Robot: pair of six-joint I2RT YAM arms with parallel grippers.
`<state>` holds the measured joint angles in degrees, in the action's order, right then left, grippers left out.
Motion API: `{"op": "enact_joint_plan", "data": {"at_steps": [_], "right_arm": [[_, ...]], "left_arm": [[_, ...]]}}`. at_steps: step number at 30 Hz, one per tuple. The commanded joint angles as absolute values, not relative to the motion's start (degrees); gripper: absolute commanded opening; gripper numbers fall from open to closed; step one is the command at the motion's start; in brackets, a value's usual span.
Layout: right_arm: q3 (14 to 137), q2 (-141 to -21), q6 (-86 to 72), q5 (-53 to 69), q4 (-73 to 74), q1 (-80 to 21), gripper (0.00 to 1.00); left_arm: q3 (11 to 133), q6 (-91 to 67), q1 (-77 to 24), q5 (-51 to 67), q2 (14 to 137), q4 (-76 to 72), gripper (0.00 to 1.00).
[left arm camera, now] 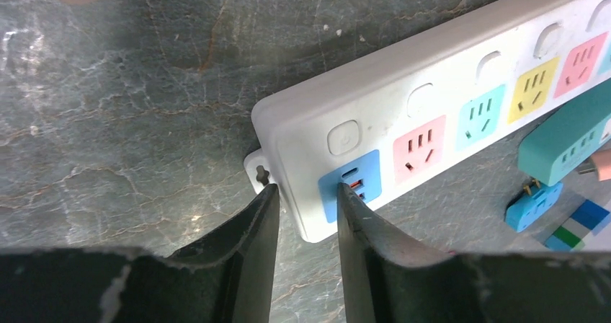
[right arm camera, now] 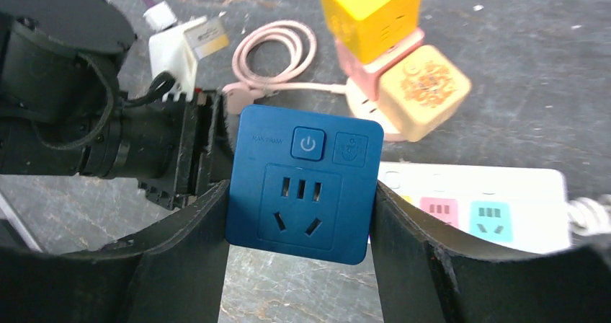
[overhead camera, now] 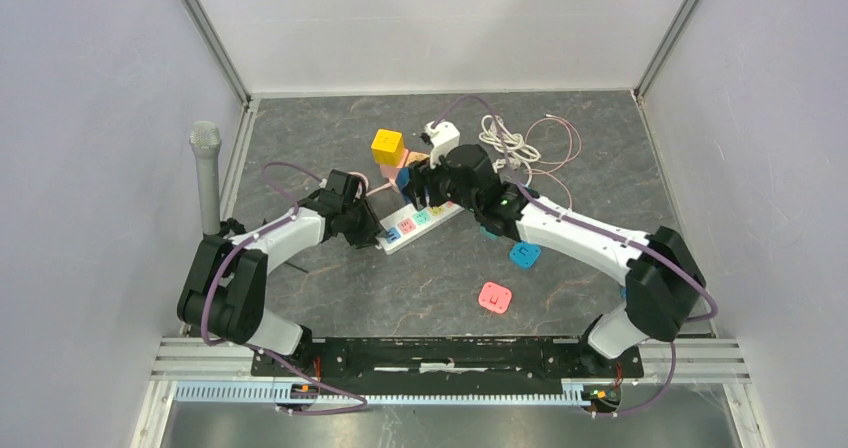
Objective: Pull the plug off the socket
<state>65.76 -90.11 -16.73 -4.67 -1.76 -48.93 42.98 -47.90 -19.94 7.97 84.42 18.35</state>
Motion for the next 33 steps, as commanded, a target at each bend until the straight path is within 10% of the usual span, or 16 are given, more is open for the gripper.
{"op": "enact_joint_plan", "data": {"at_steps": [1,25,33], "right_arm": [[65.66,-83.88,-16.17,-7.14,-0.16,-45.26,0.00],[36.86,-76.81,-5.34,41.39,6.78,-40.08,0.01],[36.21,-80.42,-3.47,41.43,8.85,-40.15,0.24]], "left_arm": [[44.79,-41.70,-19.49,6.90,83.98,27.11,0.44],[56.18,-36.55,-24.07,16.48,71.10,18.33,0.70],[53.07,-35.56,-24.88,16.39,68.67,16.82,0.78]]}}
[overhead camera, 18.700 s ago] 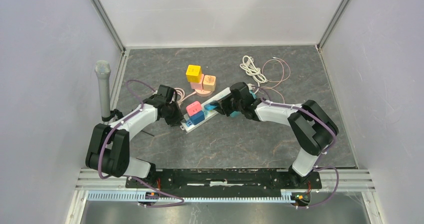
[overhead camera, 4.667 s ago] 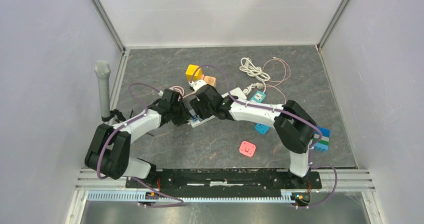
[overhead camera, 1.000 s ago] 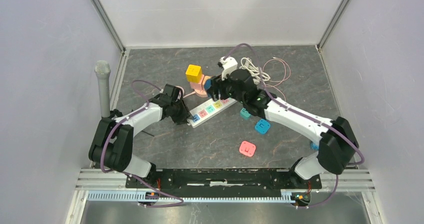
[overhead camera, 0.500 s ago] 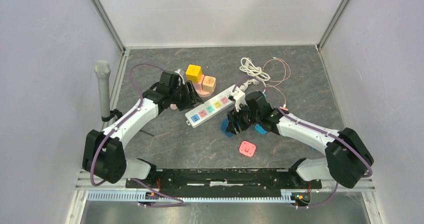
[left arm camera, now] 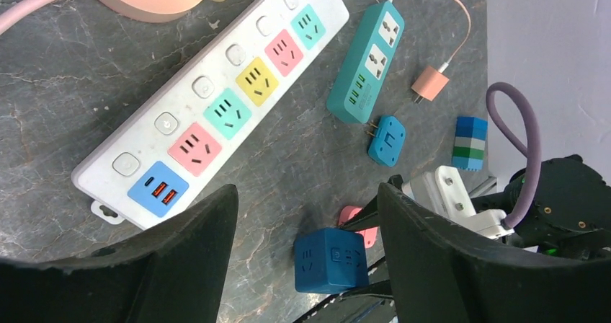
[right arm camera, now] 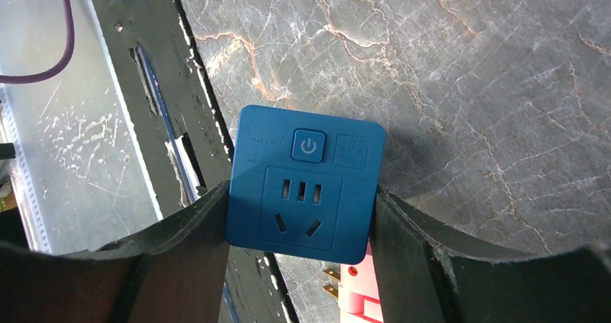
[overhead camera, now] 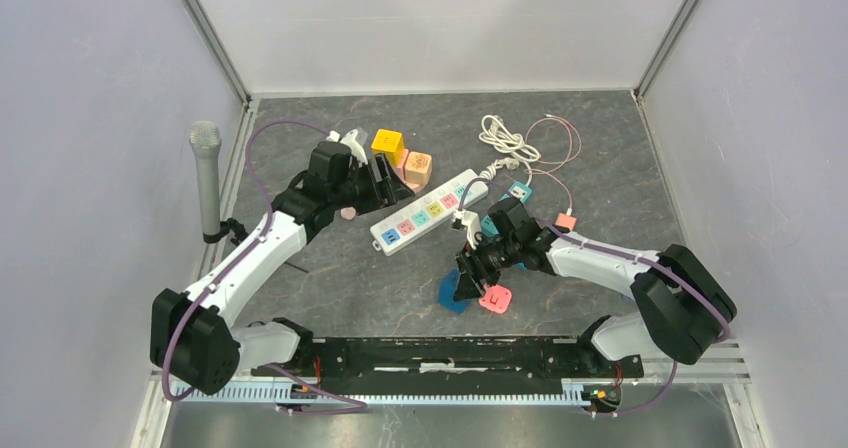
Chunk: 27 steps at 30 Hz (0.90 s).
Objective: Pull the plug off the socket
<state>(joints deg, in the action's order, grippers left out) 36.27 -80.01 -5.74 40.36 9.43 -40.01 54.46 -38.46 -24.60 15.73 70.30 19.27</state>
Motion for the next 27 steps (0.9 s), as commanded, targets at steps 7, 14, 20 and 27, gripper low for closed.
{"op": "enact_joint_plan", "data": {"at_steps": [7,14,20,27], "right_arm": [[38.10,-79.07,-3.17,34.74,8.91,-40.14,0.69],[42.99,-78.27,-5.98,24.32,8.88,-40.10,0.86],[46.27,-77.17,-9.57,18.13,3.42,-40.16,0.91],[55.90,-80.68,-8.70,5.41,1.14,-40.08,0.93]], "left_arm": [[53.30,-34.17,-24.88,15.35,67.87,17.26,0.84],[58.65,-31.99,-24.87,13.16,71.51,21.27,0.83],[62.62,-31.49,-24.92,10.42,74.61,23.12,0.82],[72.20,-30.67,-24.87,2.31,80.07,28.93,0.82]]}}
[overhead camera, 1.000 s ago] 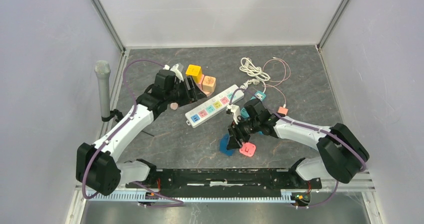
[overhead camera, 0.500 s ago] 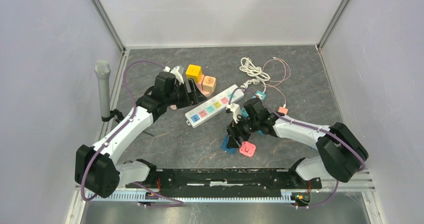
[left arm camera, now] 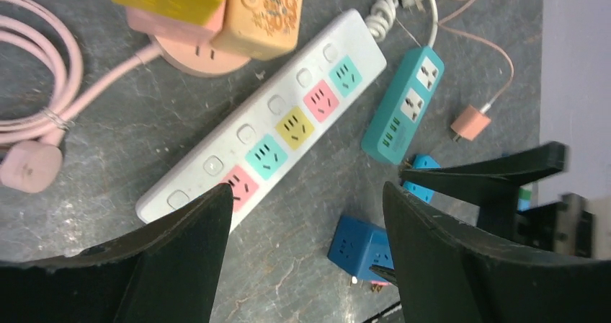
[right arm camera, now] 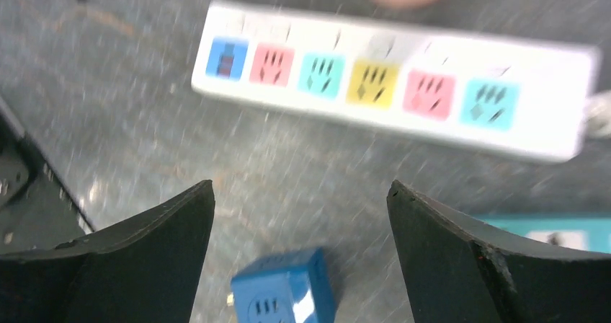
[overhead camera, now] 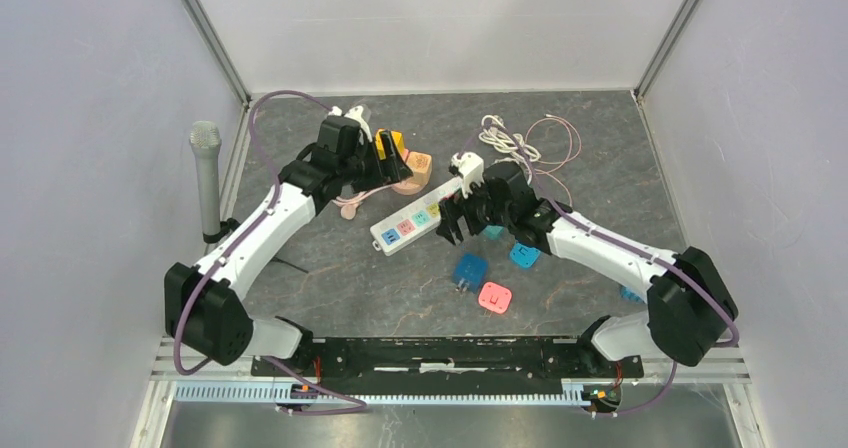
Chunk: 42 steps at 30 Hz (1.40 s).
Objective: Pull the plug off the socket
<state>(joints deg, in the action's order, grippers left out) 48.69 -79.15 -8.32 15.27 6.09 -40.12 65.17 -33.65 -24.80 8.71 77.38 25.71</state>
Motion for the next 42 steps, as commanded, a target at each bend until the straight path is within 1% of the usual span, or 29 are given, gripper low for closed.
{"op": "enact_joint_plan", "data": {"at_steps": [1,3,5,8,12,15,17,19,20,22,24,27,29,32,35,37,40,42], "right_arm": [[57.85,-81.64,-8.62,4.00,0.98,-39.99,0.93],[61.20,-84.00,-8.98,0.49,1.05,-39.62,0.93],[64.34,-86.88,-9.17,0.35,0.73,-38.67,0.94],[68.62,-91.00,-8.88,2.83,0.44,-37.25,0.94],[72.36,-95.86,-8.22,4.98,-1.49,-35.17,0.94],[75.75,-98.52,-8.16,7.65,1.53,-32.58,0.95],[75.99,-99.27,-9.27,10.63,1.50,-30.82,0.95],[74.68,-99.89,-11.58,13.27,-1.22,-29.58,0.95],[74.15,-100.41,-14.49,13.72,-2.38,-29.12,0.95],[73.98,-102.80,-20.98,18.79,-4.83,-28.17,0.90],[74.28,-105.46,-25.30,22.12,-7.91,-28.04,0.88],[75.75,-109.47,-30.35,25.33,-11.80,-28.04,0.87],[77.55,-111.71,-32.74,25.24,-12.36,-28.02,0.87],[80.92,-115.11,-35.82,22.41,-9.02,-27.95,0.88],[80.80,-117.06,-39.15,22.13,-10.70,-28.08,0.89],[80.20,-118.00,-41.08,22.26,-13.01,-28.04,0.90],[80.34,-118.47,-42.54,22.26,-13.69,-28.04,0.90],[80.57,-118.52,-42.37,21.60,-14.14,-28.04,0.90]], "left_arm": [[73.75,-30.52,-24.87,0.87,81.17,29.91,0.82],[77.28,-30.02,-24.93,-2.37,83.33,31.44,0.83],[81.06,-28.99,-24.88,-4.19,85.95,32.45,0.84],[86.28,-23.61,-24.90,-5.45,91.01,31.78,0.87],[94.41,-18.51,-25.01,-11.74,99.39,34.19,0.90],[100.45,-16.36,-24.96,-15.86,104.61,38.15,0.93],[102.41,-14.89,-25.01,-17.76,106.74,39.37,0.95],[103.04,-14.26,-24.91,-19.81,108.26,39.37,0.98],[103.30,-14.55,-24.72,-20.19,108.85,39.37,0.99],[103.99,-15.77,-23.85,-17.81,111.02,40.09,0.99],[104.44,-16.85,-22.47,-12.30,113.09,40.59,0.97],[104.26,-17.83,-21.49,-6.00,114.70,41.03,0.91],[103.37,-18.04,-21.47,-4.66,114.88,40.55,0.88],[101.58,-18.45,-21.51,-3.52,114.61,38.72,0.81],[101.44,-18.44,-21.51,-2.68,114.94,38.33,0.70],[101.43,-18.21,-21.47,-2.55,114.94,38.45,0.66],[101.46,-19.05,-21.53,-1.70,113.88,39.90,0.64],[100.44,-20.10,-21.50,-0.92,112.90,39.82,0.64]]}}
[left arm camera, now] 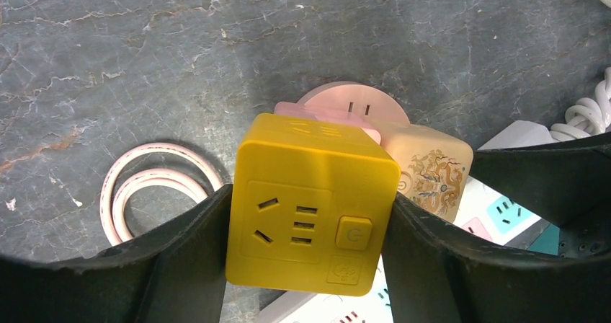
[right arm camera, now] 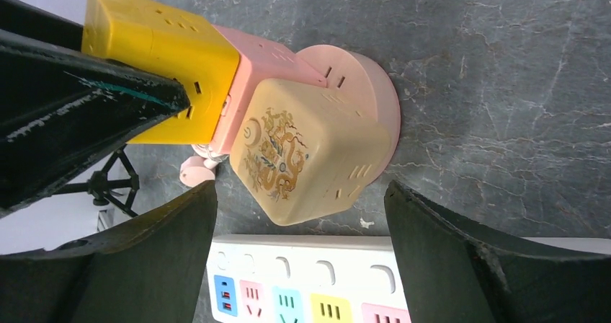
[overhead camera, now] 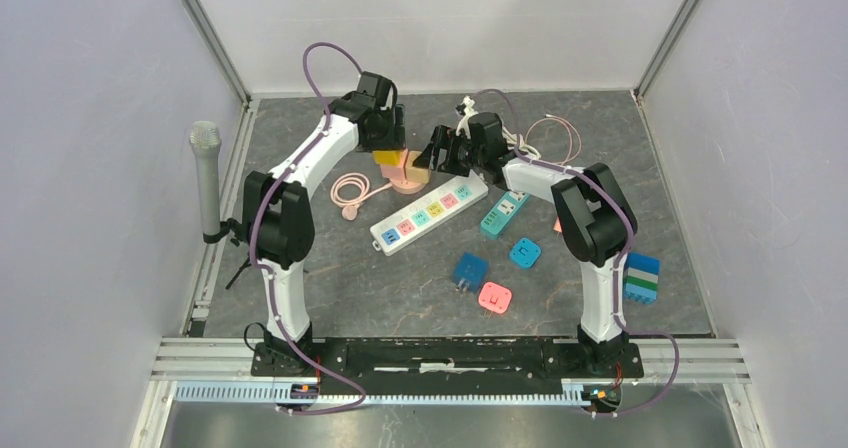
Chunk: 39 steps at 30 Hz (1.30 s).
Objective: Pull the plug off the socket
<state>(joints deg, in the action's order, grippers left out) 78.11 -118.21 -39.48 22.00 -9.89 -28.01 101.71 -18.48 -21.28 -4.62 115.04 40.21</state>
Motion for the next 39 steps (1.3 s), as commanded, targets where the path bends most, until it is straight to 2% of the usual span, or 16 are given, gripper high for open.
{"op": "enact_joint_plan", "data": {"at_steps": [1,6,8,12,16,19,23,26,29,31,35,39], "right_arm": [[80.95,-118.80,-42.13,21.35,-14.36,-28.03,0.90],[82.83,-120.18,-40.77,21.36,-14.07,-28.12,0.95],[83.12,-120.21,-40.08,19.47,-12.64,-28.30,0.98],[83.83,-121.21,-39.96,18.13,-10.98,-28.61,0.98],[85.82,-122.74,-39.06,17.31,-10.87,-29.43,0.98],[87.21,-124.03,-38.76,17.44,-10.33,-29.79,0.98],[86.41,-124.47,-38.67,17.20,-11.48,-29.88,0.97],[85.51,-125.06,-38.55,17.48,-12.21,-29.88,0.88],[84.07,-125.50,-37.33,17.64,-11.71,-29.88,0.80],[82.54,-125.18,-34.50,17.17,-10.85,-29.88,0.83],[77.81,-123.62,-31.11,15.80,-10.95,-30.41,0.90],[78.07,-123.87,-31.26,15.62,-10.26,-30.50,0.91]], "left_arm": [[100.37,-20.26,-21.52,-0.31,112.77,39.90,0.65],[100.91,-22.15,-21.67,3.24,112.32,41.04,0.70],[100.43,-22.04,-21.76,2.97,112.06,41.01,0.75],[101.05,-20.93,-21.75,0.19,112.20,41.75,0.84],[102.83,-20.21,-21.76,-2.23,112.85,42.89,0.85],[103.06,-20.71,-21.78,-1.90,112.90,42.89,0.81],[103.01,-20.90,-21.74,-1.10,113.03,42.92,0.66],[102.97,-20.89,-21.79,-0.59,113.02,42.89,0.53],[103.14,-20.91,-21.80,-0.27,113.12,42.85,0.47],[103.59,-20.87,-21.71,-0.26,113.20,43.31,0.43],[106.24,-20.01,-22.21,0.24,113.83,45.67,0.42],[108.25,-19.69,-22.52,-1.18,114.25,47.70,0.40]]}}
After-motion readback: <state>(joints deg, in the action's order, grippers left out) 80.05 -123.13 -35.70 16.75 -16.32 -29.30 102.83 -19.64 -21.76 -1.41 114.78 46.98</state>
